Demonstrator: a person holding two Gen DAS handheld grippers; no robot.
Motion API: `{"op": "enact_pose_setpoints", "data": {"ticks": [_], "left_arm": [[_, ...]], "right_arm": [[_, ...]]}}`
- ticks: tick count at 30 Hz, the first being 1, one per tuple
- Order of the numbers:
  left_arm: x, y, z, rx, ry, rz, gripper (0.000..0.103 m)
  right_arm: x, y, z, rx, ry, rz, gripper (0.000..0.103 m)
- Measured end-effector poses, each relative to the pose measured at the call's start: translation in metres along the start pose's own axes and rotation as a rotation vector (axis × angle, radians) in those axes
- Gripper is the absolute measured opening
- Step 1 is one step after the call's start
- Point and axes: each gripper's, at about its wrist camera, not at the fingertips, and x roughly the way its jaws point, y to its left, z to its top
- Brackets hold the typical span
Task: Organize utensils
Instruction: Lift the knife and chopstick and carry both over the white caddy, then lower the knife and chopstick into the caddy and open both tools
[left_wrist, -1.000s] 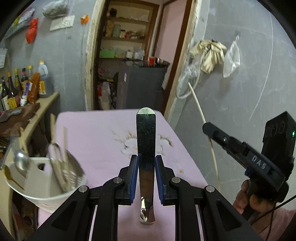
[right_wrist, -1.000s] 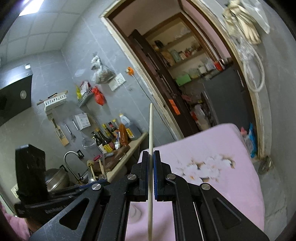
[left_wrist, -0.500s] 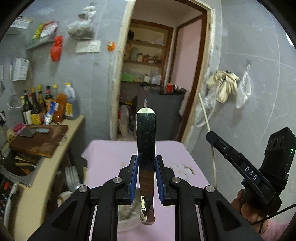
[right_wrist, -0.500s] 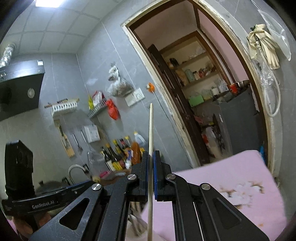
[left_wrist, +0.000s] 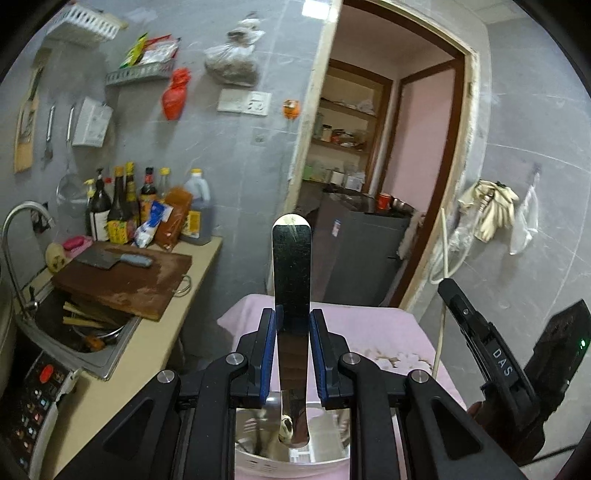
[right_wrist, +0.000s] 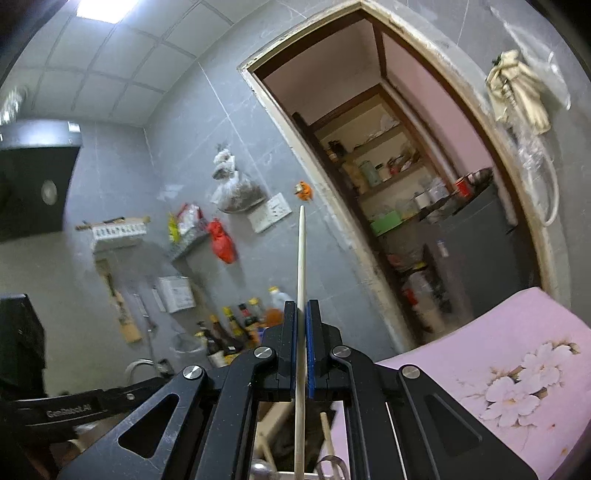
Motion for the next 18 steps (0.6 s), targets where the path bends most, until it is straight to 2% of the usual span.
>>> {"op": "enact_pose_setpoints", "data": {"ticks": [7, 18], "left_arm": [[0.019, 0.021, -0.016, -0.035, 0.019, 0.003, 0.018], [0.032, 0.030, -0.037, -0.043, 0.008, 0.001, 0.018]], "right_arm": [[0.005, 0.020, -0.026, -0.133, -0.025, -0.149, 0.004], [0.003, 0.026, -0.053, -0.217, -0.006, -0.210, 0.004]]}}
